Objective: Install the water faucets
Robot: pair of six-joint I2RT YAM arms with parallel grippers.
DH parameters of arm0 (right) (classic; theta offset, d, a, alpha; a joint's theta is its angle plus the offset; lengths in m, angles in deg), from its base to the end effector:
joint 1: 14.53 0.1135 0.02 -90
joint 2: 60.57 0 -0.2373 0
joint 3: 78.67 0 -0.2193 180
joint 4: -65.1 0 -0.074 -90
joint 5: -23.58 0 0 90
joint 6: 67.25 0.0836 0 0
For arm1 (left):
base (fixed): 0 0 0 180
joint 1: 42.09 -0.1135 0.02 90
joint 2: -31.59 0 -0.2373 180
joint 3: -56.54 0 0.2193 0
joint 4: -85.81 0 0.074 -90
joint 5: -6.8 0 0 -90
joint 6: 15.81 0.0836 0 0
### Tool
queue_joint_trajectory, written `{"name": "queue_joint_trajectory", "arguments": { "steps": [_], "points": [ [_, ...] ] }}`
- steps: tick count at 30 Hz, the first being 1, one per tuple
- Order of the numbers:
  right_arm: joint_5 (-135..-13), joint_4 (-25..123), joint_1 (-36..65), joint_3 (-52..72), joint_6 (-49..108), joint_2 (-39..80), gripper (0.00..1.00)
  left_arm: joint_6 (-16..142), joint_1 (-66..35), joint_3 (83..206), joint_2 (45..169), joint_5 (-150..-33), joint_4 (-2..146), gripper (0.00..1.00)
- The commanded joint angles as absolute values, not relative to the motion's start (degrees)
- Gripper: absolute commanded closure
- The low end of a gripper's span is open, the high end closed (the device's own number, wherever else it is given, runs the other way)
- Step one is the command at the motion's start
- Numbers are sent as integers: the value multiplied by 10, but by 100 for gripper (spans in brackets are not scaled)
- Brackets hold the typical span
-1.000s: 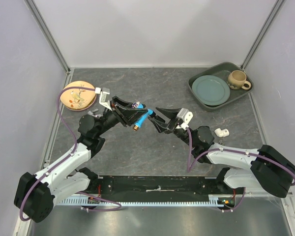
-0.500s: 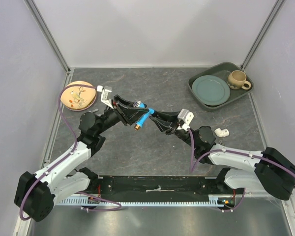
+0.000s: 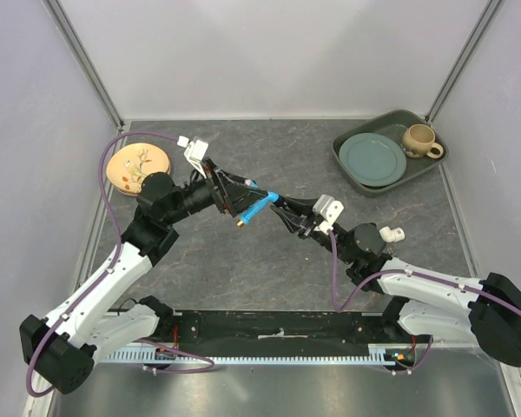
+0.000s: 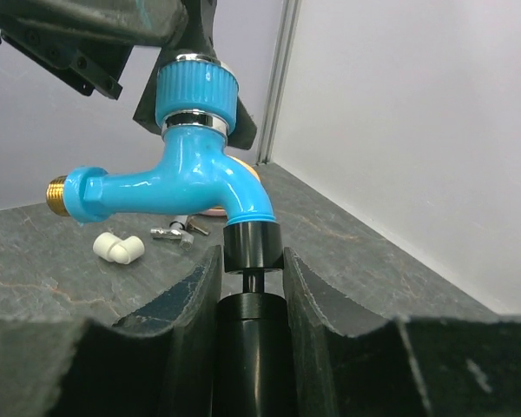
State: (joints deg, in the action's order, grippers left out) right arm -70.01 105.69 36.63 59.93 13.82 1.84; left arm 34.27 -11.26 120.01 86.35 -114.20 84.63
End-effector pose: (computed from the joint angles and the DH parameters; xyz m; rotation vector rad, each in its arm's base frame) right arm 0.1610 0.2082 0.2979 -0.6776 1.0600 0.6784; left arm 0.1877 -0.1621 0.3596 0.3645 1.5774 -1.3686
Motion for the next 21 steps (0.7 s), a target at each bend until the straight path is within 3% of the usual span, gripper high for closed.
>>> {"name": "queue_joint_trajectory", "arguments": {
  "steps": [1,11,19,21],
  "points": [
    [-693,1070,367,579,130,2,100,380,-112,1227,868,-1155,750,12],
    [-693,1044,367,576,131,-5,100,407,-112,1273,820,-1006,580,8],
    [-690,1028,367,564,119,13,100,360,-112,1320,840,-1031,513,5],
    [-688,1024,368,563,116,19,100,351,-112,1317,844,-1039,514,12]
  ]
}}
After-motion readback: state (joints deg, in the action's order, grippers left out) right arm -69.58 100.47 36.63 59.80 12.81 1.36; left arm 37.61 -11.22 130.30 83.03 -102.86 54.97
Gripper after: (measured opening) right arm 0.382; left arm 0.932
